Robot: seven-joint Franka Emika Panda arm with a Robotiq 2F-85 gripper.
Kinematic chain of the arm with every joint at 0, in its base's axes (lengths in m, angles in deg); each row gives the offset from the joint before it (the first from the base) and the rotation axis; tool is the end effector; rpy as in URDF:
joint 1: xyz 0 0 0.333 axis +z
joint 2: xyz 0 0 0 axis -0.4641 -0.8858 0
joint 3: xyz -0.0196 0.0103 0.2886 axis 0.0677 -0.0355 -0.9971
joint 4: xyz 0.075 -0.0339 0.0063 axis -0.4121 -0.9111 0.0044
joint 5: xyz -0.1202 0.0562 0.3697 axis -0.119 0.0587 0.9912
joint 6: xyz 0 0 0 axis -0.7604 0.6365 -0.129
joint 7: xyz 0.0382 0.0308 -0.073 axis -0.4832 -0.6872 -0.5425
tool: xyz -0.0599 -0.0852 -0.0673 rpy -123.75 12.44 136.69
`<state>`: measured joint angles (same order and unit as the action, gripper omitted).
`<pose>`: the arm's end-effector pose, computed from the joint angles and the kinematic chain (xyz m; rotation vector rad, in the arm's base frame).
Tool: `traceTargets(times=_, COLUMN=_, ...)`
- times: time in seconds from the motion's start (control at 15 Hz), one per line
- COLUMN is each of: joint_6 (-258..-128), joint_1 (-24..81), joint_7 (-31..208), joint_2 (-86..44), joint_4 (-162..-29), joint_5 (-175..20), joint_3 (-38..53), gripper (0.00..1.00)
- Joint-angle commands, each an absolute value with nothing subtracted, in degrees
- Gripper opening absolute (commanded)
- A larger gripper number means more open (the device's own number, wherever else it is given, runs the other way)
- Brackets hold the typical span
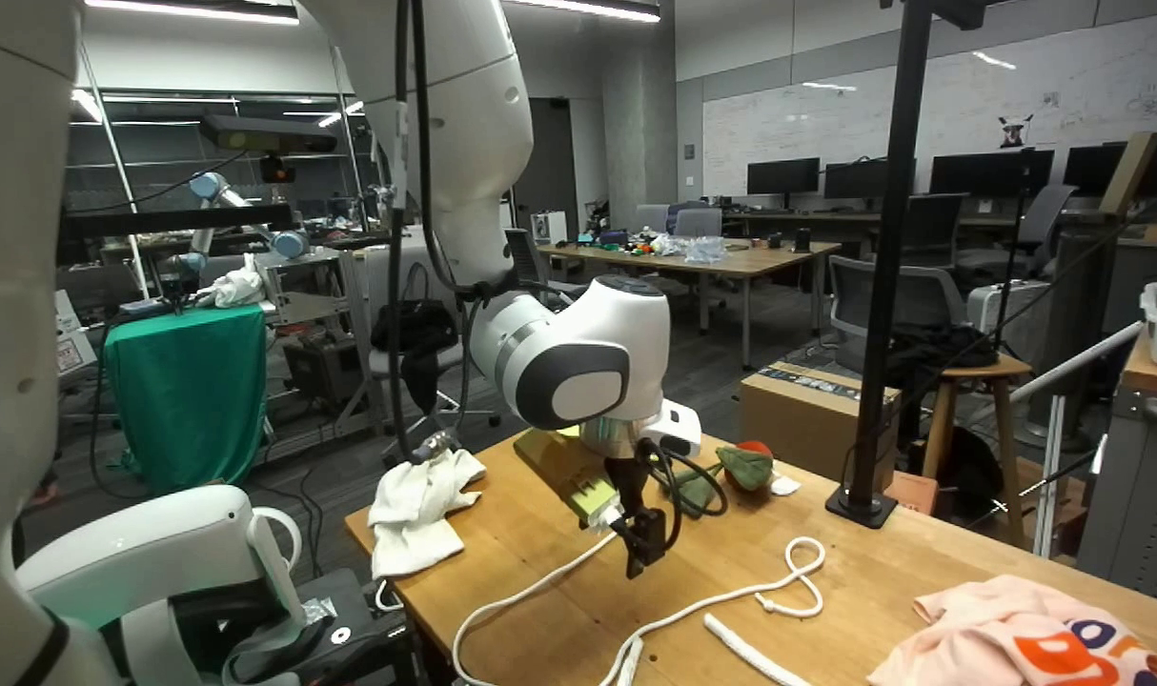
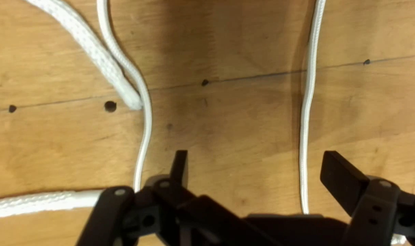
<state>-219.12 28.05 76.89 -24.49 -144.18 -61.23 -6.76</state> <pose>0.4590 0.0835 0.1170 -3.0029 -0.1160 0.0218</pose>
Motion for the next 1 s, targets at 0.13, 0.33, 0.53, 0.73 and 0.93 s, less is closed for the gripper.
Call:
traceTargets(times=0.13, joint_6=-219.5, joint_1=22.9, joint_7=70.8, joint_2=-27.2, joint_4=-139.2, joint_5=-59.8, joint_3=-8.7, gripper=1.0)
traceTargets(times=0.33, joint_6=-219.1, joint_1=20.4, joint_7=68.8, joint_2=-28.9, joint_4=-137.1, joint_5=-58.7, joint_3=-9.7, gripper=1.0)
traceTargets(times=0.53, joint_6=-218.6, joint_1=18.2, joint_7=67.0, joint_2=-30.6, joint_4=-135.7, joint_5=-58.1, joint_3=-10.6, gripper=1.0)
traceTargets(times=0.73, joint_6=-218.6, joint_1=16.9, joint_7=66.2, joint_2=-32.2, joint_4=-134.8, joint_5=-58.2, joint_3=-11.1, gripper=1.0)
traceTargets(times=0.93, joint_6=-218.6, joint_1=16.1, joint_7=65.9, joint_2=-33.6, joint_4=-134.6, joint_5=-58.8, joint_3=-11.2, gripper=1.0)
